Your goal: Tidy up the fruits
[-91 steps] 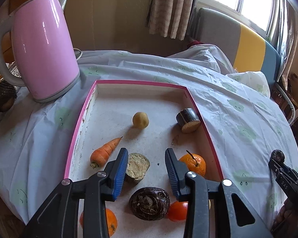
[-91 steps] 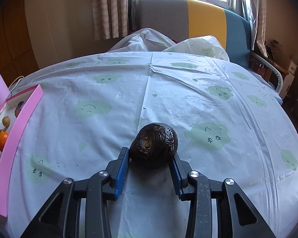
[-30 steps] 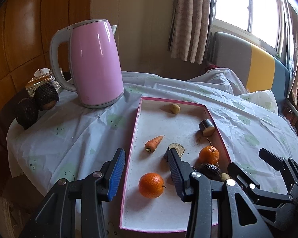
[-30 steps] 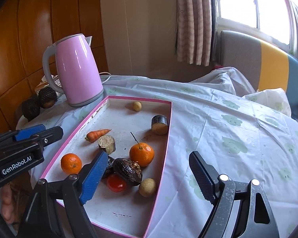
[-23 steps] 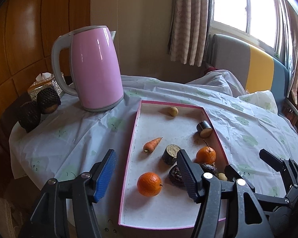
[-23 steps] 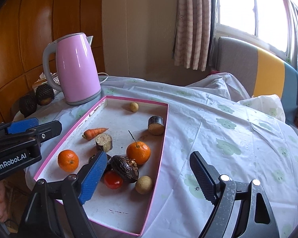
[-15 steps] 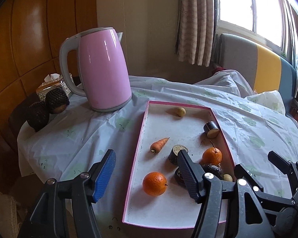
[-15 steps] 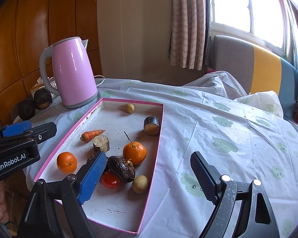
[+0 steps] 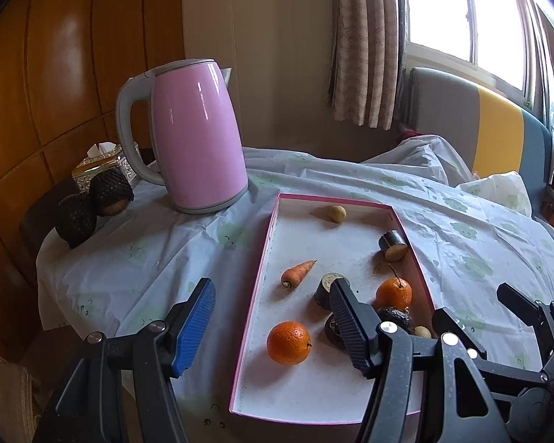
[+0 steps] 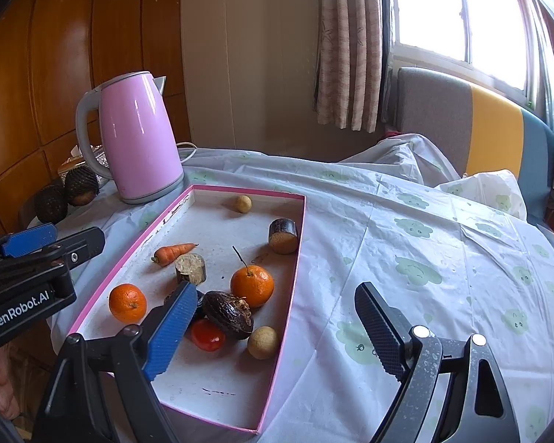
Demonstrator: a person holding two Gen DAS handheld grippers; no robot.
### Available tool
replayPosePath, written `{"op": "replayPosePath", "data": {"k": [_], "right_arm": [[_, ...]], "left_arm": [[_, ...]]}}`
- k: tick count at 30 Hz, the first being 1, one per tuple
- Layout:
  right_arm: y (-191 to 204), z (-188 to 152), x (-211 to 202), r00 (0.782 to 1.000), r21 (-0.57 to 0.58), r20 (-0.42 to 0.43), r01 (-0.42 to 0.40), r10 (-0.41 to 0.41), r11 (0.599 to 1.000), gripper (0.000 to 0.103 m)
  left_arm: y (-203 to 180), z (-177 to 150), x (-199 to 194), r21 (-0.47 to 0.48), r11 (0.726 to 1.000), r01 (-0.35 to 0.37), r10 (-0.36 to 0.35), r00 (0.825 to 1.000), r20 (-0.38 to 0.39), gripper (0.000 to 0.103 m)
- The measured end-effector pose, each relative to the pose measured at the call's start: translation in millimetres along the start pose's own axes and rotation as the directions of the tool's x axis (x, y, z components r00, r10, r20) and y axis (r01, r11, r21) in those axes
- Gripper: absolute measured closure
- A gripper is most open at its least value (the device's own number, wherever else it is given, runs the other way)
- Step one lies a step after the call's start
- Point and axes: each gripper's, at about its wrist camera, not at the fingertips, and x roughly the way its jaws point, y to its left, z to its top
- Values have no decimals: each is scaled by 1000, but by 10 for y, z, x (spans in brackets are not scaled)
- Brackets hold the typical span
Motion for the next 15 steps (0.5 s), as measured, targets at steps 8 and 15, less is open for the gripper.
{"op": "replayPosePath", "data": {"k": [8, 15], "right_arm": [[14, -1, 5, 1000, -3, -6, -3, 3, 1000, 15], [17, -8, 9, 1000, -3, -8, -3, 2, 1000, 15]], "left_arm": [[10, -4, -3, -1, 1000, -2, 2, 1000, -1, 38], [18, -7, -9, -3, 1000, -2, 2, 1000, 0, 38]]}}
